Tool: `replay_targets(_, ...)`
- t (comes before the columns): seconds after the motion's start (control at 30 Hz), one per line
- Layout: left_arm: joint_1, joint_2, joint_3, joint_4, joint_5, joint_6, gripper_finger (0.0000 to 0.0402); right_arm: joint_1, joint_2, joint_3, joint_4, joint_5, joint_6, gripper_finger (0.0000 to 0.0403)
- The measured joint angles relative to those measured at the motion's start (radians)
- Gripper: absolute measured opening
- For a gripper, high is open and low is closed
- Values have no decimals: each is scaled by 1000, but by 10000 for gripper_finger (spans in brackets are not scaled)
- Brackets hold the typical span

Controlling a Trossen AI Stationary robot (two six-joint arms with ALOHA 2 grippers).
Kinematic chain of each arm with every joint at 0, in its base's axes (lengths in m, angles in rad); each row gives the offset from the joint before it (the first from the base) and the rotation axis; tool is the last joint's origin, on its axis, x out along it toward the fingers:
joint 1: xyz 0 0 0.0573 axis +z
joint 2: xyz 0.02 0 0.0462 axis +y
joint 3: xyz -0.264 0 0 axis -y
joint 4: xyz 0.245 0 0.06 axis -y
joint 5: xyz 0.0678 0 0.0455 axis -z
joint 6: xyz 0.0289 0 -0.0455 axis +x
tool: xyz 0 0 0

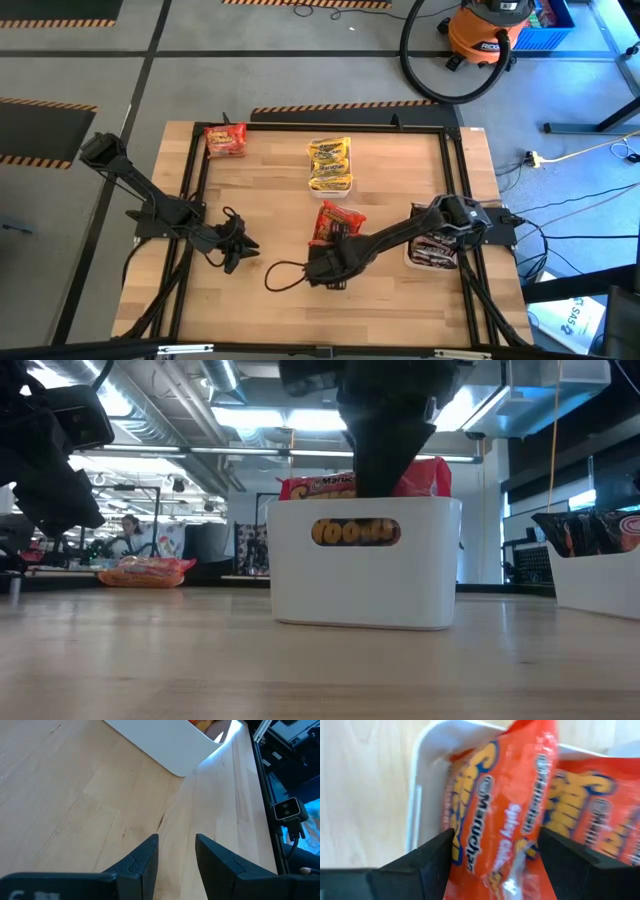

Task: Sort Maruchan noodles
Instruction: Put the bottom orange noodle pack into bottom white bin, then put the orange noodle pack into bottom white bin

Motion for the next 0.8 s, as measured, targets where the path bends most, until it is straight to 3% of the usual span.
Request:
replay_targets(0.27, 0, 0, 0, 0, -1, 0, 124, -14, -6, -9, -56, 76, 4, 266)
replay_targets(0.57, 0, 0, 0, 0, -1, 0, 124, -4, -4, 41, -71, 53, 5, 266)
replay_targets(0.8, 0, 0, 0, 0, -12, 0, 124, 32, -47, 124, -187, 49, -19, 266)
